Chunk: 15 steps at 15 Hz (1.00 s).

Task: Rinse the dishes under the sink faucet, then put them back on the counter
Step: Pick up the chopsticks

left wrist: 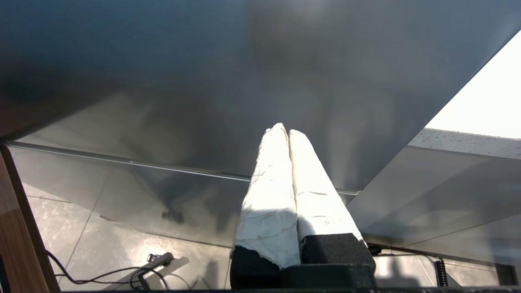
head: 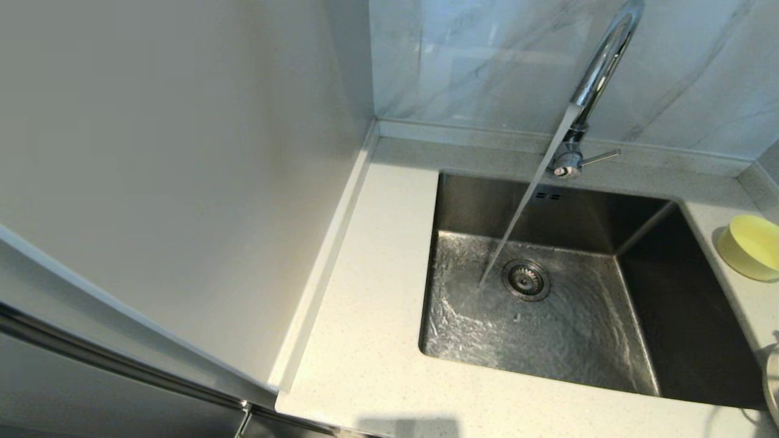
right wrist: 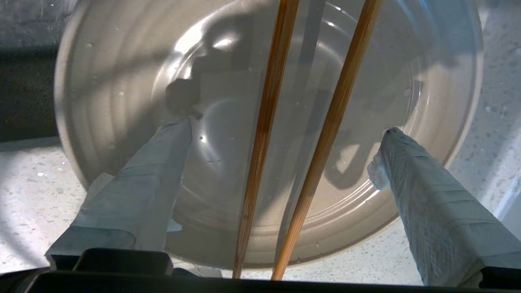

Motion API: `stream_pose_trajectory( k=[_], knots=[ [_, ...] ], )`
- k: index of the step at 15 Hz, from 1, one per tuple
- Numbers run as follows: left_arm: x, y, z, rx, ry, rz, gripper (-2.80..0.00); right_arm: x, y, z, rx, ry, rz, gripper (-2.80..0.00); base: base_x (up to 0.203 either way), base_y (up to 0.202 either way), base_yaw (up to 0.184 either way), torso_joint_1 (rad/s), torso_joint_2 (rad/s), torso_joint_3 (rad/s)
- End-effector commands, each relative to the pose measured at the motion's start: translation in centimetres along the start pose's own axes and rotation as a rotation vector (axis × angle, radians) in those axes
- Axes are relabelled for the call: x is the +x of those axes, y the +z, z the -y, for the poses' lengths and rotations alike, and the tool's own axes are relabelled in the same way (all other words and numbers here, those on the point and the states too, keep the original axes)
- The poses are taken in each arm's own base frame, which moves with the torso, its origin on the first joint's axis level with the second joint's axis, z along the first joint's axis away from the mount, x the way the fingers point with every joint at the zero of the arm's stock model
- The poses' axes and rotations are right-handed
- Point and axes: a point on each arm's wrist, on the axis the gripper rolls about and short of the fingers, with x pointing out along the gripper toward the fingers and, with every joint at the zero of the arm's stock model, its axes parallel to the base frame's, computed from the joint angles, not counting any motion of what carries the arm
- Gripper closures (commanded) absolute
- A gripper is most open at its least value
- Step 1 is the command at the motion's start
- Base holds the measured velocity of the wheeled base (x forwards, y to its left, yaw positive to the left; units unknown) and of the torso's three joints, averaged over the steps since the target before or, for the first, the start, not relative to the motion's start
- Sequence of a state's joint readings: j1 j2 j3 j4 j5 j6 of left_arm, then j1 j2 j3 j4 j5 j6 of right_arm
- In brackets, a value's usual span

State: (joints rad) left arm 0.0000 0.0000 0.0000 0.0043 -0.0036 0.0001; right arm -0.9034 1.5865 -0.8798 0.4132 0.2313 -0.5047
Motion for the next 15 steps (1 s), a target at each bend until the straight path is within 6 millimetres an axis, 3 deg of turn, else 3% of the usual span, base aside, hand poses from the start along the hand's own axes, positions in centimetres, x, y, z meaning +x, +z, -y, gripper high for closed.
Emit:
stream_pose_trajectory(
  k=[1, 11, 12, 15],
  knots=[
    [0.00, 0.00, 0.00, 0.000, 0.001, 0.000, 0.00, 0.65, 0.06, 0.21, 0.002, 0.013, -0.019, -2.80, 0.000, 0.000, 0.000, 0.000, 0.00, 0.000],
    [0.00, 0.00, 0.00, 0.000, 0.000, 0.000, 0.00, 1.01, 0.04, 0.30, 0.013, 0.019, -0.033, -2.80, 0.000, 0.000, 0.000, 0.000, 0.00, 0.000],
    [0.00, 0.00, 0.00, 0.000, 0.001, 0.000, 0.00, 1.03, 0.01, 0.29, 0.014, 0.019, -0.034, 0.00, 0.000, 0.000, 0.000, 0.000, 0.00, 0.000],
    [0.00, 0.00, 0.00, 0.000, 0.000, 0.000, 0.00, 1.10, -0.02, 0.29, 0.015, 0.021, -0.037, 0.00, 0.000, 0.000, 0.000, 0.000, 0.00, 0.000]
  ],
)
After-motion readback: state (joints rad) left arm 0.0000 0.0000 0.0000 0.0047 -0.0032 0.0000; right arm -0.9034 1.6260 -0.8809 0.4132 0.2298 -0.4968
